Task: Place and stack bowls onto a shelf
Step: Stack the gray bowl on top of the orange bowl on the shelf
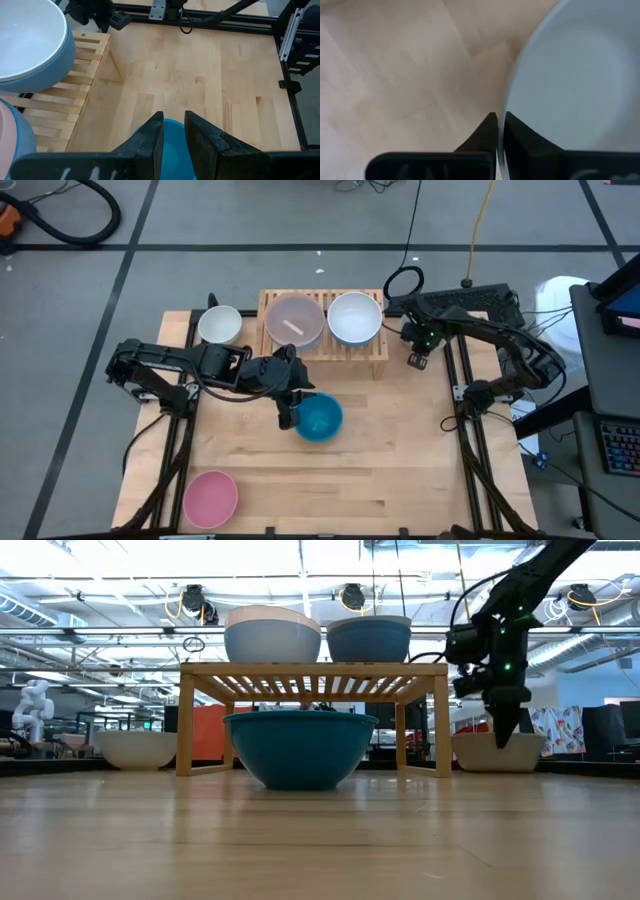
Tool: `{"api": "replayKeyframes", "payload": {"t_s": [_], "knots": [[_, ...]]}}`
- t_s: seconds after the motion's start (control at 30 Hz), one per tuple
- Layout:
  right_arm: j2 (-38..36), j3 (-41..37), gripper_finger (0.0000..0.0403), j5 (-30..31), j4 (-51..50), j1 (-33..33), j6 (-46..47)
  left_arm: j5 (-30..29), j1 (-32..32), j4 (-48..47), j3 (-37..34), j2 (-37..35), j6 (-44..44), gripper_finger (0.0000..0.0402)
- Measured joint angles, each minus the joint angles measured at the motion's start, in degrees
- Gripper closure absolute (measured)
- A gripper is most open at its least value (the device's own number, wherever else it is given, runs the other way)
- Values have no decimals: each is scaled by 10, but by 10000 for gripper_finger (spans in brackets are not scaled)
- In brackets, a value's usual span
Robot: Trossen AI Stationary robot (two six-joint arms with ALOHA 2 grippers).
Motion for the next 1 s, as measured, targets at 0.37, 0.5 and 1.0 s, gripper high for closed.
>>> {"api": "replayKeyframes", "payload": {"t_s": [0.37,0.5,1.0], "knots": [[-155,67,402,-8,-145,51,19,0,0,0,0,0,1,319],[-196,125,402,34,-204,76,39,0,0,0,0,0,8,319],[-179,417,403,102,-319,175,105,0,-3,-2,0,0,-14,319]]}}
